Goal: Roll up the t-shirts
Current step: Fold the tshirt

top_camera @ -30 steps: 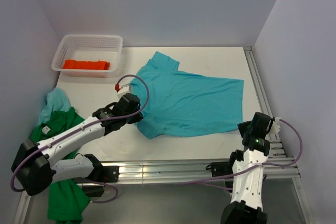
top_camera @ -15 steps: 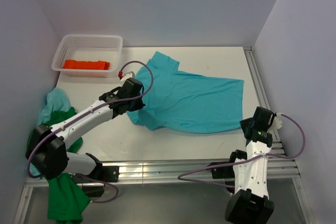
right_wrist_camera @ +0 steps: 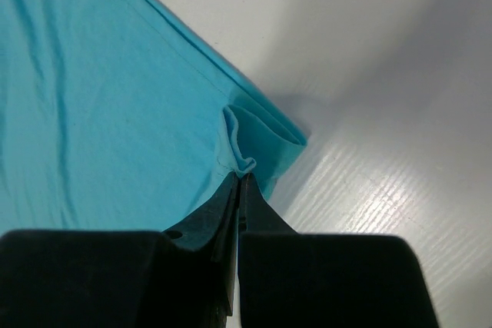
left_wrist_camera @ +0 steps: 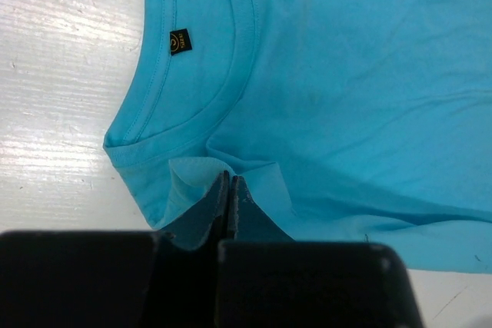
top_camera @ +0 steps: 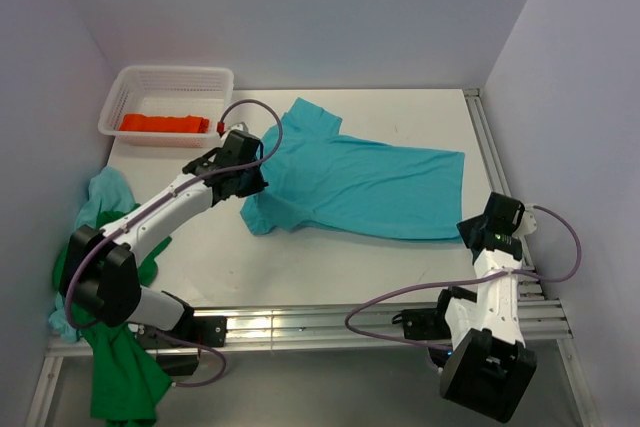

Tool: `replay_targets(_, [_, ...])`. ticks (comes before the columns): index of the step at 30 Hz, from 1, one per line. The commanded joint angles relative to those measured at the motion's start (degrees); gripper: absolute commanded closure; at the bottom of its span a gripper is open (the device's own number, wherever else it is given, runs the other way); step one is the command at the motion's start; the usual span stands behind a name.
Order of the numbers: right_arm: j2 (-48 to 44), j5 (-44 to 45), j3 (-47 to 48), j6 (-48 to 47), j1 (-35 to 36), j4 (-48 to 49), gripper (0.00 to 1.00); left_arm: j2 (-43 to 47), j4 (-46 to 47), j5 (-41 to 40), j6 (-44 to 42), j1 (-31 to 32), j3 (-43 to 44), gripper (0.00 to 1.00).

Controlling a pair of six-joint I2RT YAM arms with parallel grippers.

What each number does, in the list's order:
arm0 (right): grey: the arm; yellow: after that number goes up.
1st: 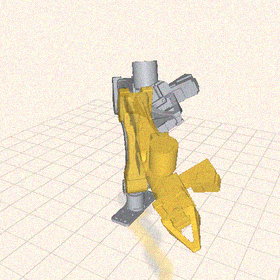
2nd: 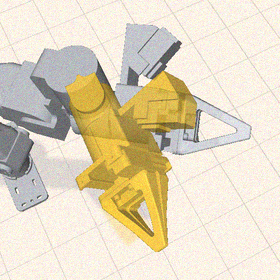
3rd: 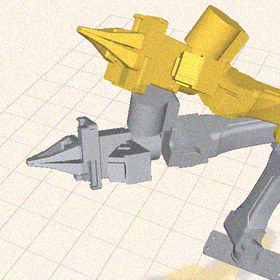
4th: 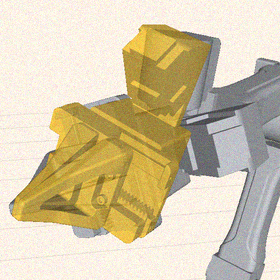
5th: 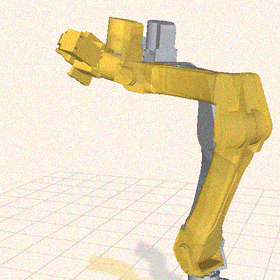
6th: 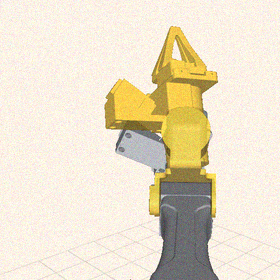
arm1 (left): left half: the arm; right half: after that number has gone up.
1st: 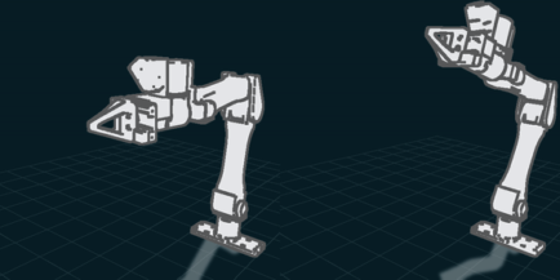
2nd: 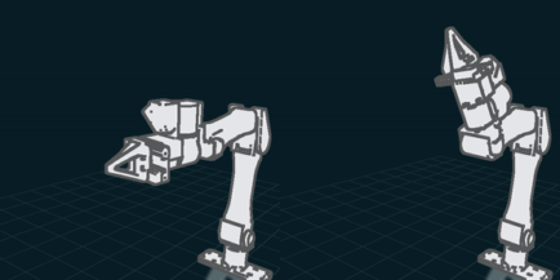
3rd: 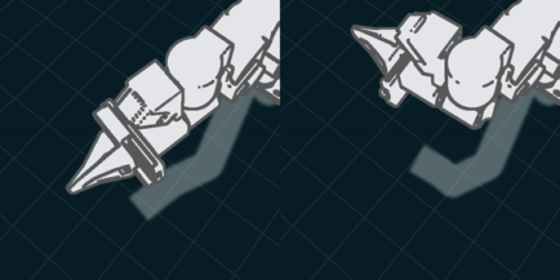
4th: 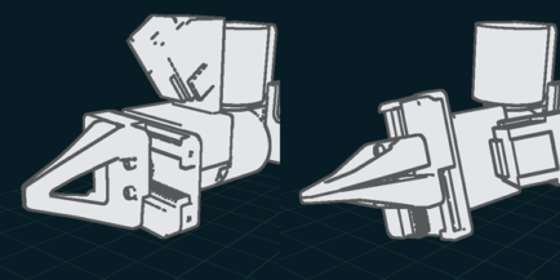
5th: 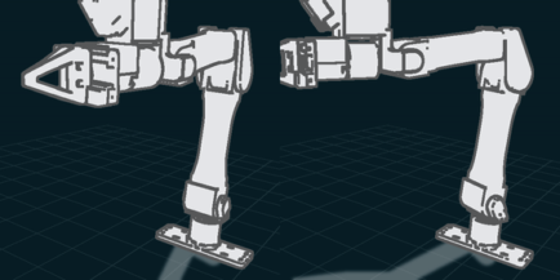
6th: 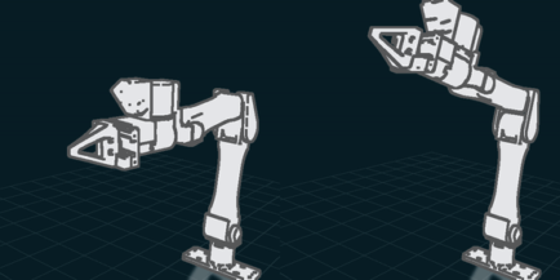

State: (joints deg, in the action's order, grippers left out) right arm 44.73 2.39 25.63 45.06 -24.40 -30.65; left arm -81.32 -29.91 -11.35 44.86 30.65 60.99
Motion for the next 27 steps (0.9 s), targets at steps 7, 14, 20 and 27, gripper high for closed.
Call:
replay_targets(7, [5.3, -1.3, 4.8, -2.6, -0.2, 5.7, 1.00, -4.7, -3.1, 1.4, -3.7, -2.1, 7.5, 1.00])
replay_targets(14, [10.4, -2.1, 6.9, -4.0, -0.1, 8.1, 1.00, -8.0, -2.9, 3.4, -4.2, -3.6, 8.1, 1.00])
replay_targets(20, [14.3, -3.8, 8.7, -5.2, 0.1, 10.3, 1.00, -9.4, -2.7, 3.6, -4.3, -4.5, 7.7, 1.00])
replay_targets(27, [21.0, -3.6, 11.2, -5.4, 0.4, 10.3, 1.00, -11.0, -3.0, 4.4, -4.5, -5.6, 8.3, 1.00])
